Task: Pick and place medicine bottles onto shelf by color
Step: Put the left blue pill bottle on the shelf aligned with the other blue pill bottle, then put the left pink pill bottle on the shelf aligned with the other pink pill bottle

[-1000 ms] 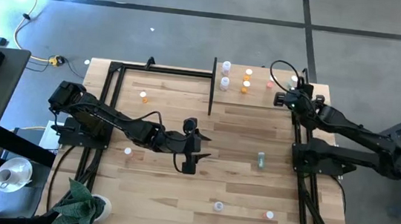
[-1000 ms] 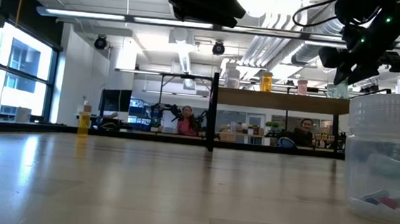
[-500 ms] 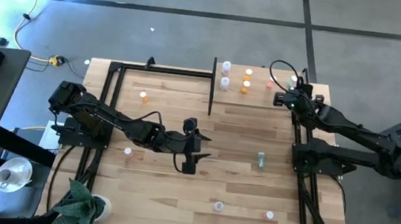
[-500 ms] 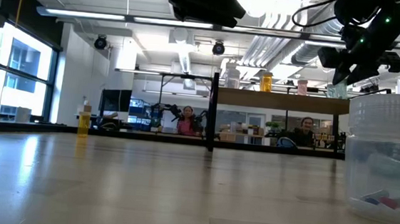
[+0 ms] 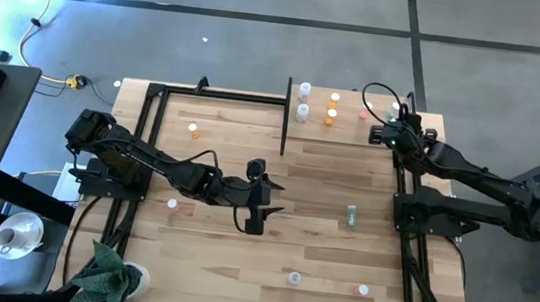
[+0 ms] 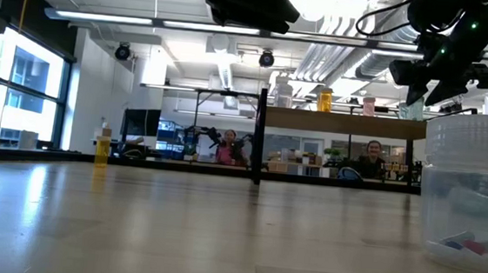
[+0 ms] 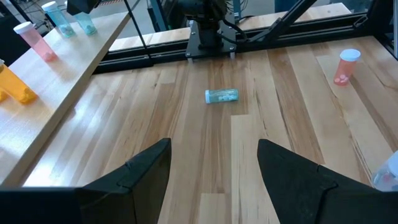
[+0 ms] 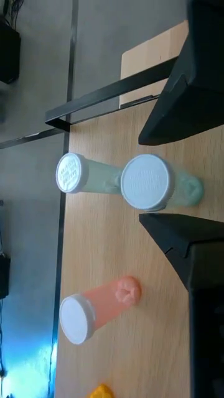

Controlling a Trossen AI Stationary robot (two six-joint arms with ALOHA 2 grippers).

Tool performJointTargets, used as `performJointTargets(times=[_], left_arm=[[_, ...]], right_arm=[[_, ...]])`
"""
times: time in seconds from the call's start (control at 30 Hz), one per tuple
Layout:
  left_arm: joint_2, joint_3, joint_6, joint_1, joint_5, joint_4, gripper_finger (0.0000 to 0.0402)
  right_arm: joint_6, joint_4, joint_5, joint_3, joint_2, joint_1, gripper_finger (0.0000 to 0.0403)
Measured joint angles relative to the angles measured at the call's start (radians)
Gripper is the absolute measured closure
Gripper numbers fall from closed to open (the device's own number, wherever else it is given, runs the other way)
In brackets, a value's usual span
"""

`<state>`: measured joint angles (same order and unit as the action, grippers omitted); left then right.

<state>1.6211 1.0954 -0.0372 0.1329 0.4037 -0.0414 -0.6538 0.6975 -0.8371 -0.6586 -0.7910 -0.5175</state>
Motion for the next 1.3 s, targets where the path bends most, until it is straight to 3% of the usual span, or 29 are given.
performJointTargets(times=[0.37,0.83,0.97,1.3], left_arm=[[0.000,0.000,0.000,0.000,0.000,0.000,0.0172],[-0.001,0.000,0.000,0.000,0.004,0.017,0.0172],[-0.029,0.004,0.045,0.004,0.034,0.082,0.0172],[-0.189,-0.001,0.235,0.081,0.173,0.502,0.0172]], right_arm=[[0.008,-0.003,0.013,0.000,0.073,0.000,0.0221],[0.117,-0.029,0.193,0.000,0.219,0.001,0.0221],[0.159,-0.054,0.290,0.000,0.253,0.001,0.0221],[0.234,-0.226,0.489,0.000,0.332,0.094,0.0221]])
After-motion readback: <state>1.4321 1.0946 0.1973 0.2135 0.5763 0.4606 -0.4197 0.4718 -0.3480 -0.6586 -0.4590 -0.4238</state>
